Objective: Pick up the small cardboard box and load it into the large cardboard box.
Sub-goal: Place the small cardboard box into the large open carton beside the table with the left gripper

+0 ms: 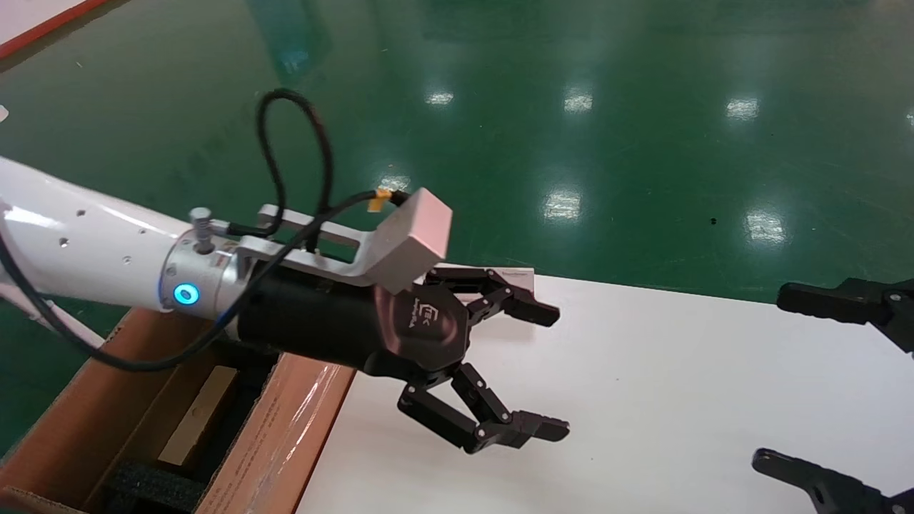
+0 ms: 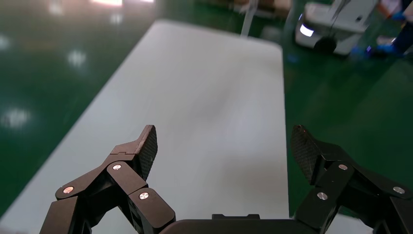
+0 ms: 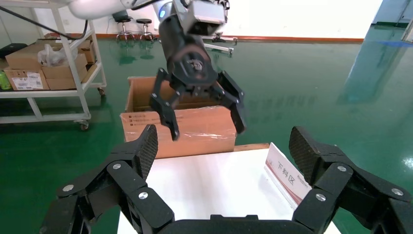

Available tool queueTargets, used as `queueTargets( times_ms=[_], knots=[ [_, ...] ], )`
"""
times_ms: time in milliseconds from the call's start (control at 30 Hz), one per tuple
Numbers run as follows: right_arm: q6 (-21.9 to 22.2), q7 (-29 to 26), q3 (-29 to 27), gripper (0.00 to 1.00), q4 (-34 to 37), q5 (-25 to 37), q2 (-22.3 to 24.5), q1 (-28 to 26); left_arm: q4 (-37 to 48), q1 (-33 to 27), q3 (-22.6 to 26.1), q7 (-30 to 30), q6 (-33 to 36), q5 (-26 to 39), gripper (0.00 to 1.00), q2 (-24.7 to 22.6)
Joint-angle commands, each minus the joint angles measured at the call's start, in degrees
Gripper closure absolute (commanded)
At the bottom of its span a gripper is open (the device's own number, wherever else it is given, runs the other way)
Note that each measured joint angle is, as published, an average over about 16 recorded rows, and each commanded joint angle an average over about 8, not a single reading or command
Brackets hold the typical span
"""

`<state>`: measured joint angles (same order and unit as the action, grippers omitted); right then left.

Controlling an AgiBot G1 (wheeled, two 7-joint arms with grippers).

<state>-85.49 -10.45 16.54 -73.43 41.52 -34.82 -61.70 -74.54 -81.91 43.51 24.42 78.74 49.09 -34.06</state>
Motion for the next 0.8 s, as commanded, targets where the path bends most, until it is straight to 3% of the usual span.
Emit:
queueTargets(
  times_ms=[33, 400, 800],
  knots=[
    [0.0, 0.0, 0.0, 0.00, 0.0, 0.0, 0.0, 0.0, 0.1, 3.0, -4.1, -2.0, 1.0, -1.1, 0.00, -0.1],
    [-0.1, -0.1, -0.2, 0.00, -0.1, 0.2, -0.1, 0.1, 0.9, 18.5, -25.0, -12.5, 6.3, -6.6, 0.00, -0.9],
    [-0.2, -0.3, -0.5, 0.00, -0.1, 0.3, -0.2, 0.1, 1.1, 22.2, -30.4, -14.0, 7.4, -7.7, 0.00, -1.0]
  ],
)
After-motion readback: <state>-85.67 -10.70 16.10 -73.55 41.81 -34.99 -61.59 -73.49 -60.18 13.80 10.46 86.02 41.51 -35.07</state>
